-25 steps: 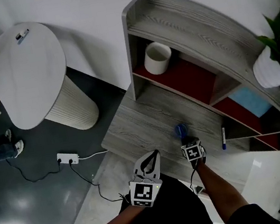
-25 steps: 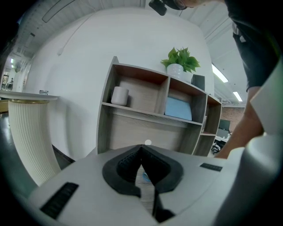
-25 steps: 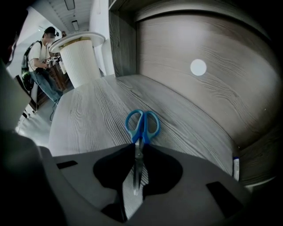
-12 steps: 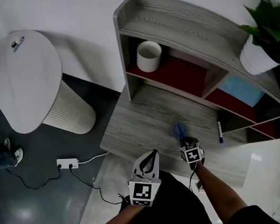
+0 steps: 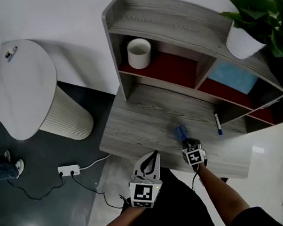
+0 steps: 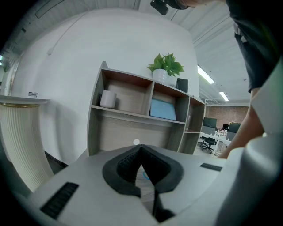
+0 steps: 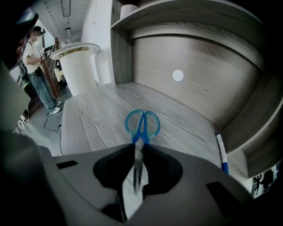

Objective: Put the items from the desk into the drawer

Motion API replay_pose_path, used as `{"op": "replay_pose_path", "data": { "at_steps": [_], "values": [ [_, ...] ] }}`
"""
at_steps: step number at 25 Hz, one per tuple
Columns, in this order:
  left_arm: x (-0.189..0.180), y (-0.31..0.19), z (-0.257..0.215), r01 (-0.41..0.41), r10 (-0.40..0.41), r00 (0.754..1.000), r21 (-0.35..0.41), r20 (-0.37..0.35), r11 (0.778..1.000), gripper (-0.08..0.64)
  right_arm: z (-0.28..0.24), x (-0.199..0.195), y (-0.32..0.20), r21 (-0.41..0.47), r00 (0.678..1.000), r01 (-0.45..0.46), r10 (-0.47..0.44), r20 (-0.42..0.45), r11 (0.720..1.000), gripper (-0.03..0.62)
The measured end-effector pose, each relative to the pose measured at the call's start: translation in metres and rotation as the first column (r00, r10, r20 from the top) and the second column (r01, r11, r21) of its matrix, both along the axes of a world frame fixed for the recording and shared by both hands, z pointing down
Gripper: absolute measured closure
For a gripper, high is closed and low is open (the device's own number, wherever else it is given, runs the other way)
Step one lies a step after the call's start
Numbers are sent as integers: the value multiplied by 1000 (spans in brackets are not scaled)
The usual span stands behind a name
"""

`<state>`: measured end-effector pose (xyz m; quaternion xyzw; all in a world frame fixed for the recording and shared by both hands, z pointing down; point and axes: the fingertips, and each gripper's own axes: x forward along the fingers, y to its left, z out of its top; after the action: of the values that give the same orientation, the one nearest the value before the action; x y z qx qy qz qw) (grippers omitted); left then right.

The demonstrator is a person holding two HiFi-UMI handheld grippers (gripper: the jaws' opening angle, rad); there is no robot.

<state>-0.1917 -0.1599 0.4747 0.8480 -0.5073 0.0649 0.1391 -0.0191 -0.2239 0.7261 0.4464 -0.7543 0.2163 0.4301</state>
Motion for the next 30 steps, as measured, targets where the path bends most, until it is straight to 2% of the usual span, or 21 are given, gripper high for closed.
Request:
{"op": "replay_pose_path", "data": {
  "at_steps": [10,13,24,30],
  "values": [
    [13,27,1,-80,80,997,1,22,997,556,0,30,36,16,998,-59,60,-28,998,518],
    [21,36,0,-106,106,994,7,5,994,557,-2,40,47,24,996,-78,79,-36,997,518],
    [51,79,-14,-212,212,977,-10,12,977,557,-16,77,96,51,987,-134,138,-77,990,518],
    [74,96,-18,-195,195,981,22,21,980,557,-14,102,125,50,991,-109,113,-78,993,518]
  ]
}}
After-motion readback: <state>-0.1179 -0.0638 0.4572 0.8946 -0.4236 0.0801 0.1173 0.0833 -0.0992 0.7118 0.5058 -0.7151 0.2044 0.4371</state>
